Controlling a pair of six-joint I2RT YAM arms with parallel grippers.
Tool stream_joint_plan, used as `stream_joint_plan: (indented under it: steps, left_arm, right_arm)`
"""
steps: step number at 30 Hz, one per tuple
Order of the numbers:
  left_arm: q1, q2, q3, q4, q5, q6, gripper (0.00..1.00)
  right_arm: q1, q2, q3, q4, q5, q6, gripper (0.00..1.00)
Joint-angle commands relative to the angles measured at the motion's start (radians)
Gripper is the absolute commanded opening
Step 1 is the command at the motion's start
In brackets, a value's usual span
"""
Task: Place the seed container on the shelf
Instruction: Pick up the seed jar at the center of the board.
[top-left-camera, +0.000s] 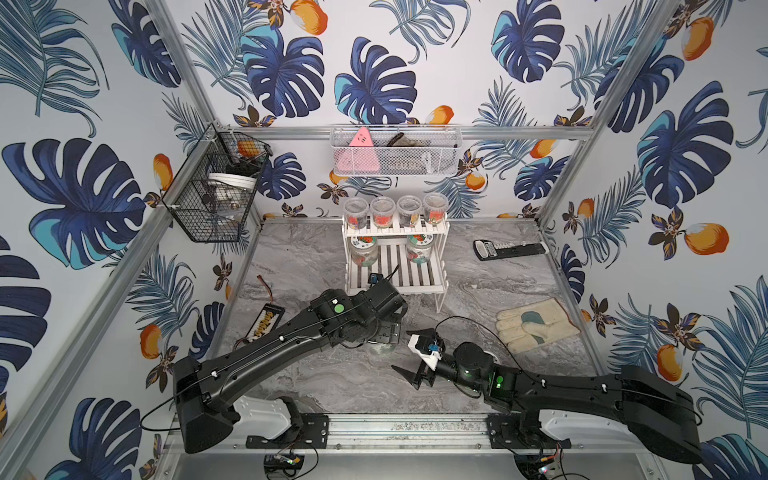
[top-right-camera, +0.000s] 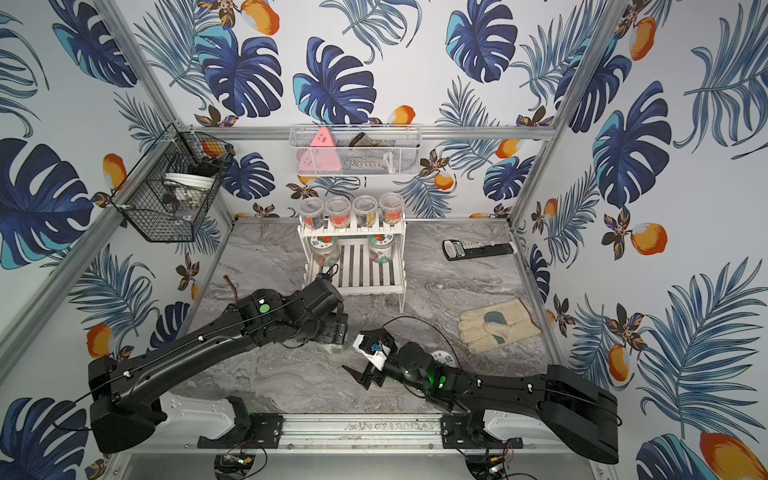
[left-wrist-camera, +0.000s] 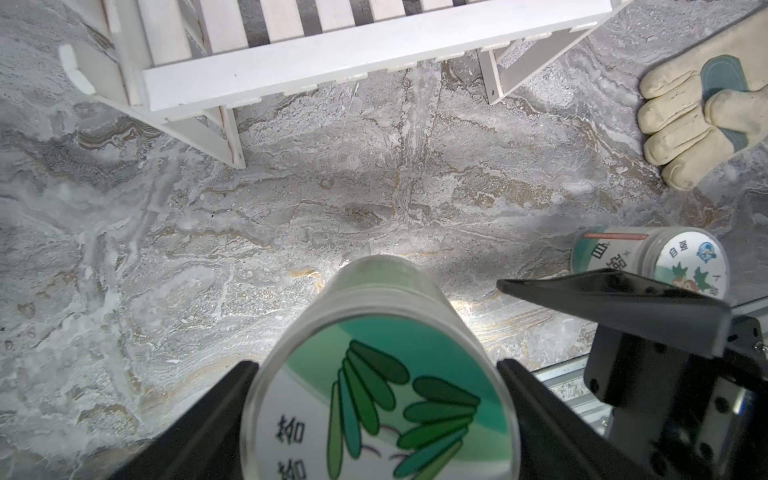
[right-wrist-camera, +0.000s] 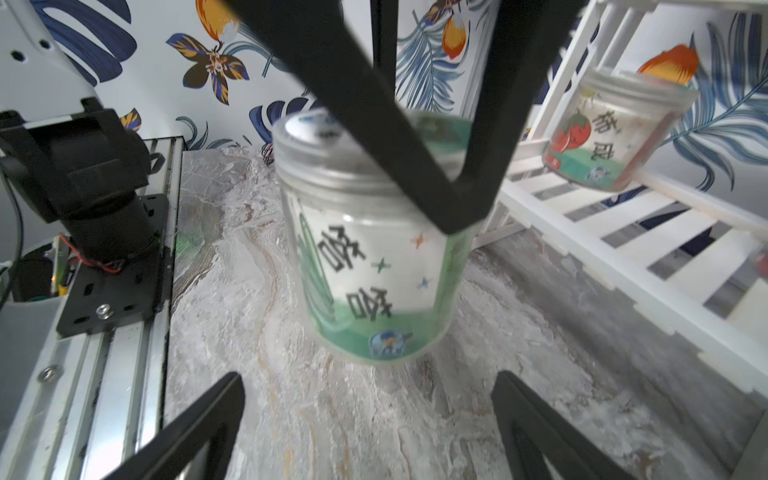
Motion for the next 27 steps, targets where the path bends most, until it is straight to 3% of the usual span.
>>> stream_joint_plan:
  steps: [1, 15, 20, 27]
  left_arm:
    - [0.003, -0.005, 0.013, -0.017, 0.002, 0.017, 0.86]
    - [0.003, -0.018, 0.018, -0.006, 0.001, 0.018, 0.86]
    - [0.003, -0.013, 0.014, -0.001, 0.006, 0.020, 0.86]
    - [0.003, -0.019, 0.009, 0.001, 0.010, 0.018, 0.86]
  right_arm:
    - [0.005, 0.056, 0.014, 0.202, 0.016, -0.035, 0.99]
    - [0.006, 0.261, 0.072, 0.371, -0.001, 0.111, 1.00]
    - [0.004, 0.313, 0.078, 0.447, 0.021, 0.115, 1.00]
    - [0.002, 0.342, 0.114, 0.410, 0.043, 0.098, 1.00]
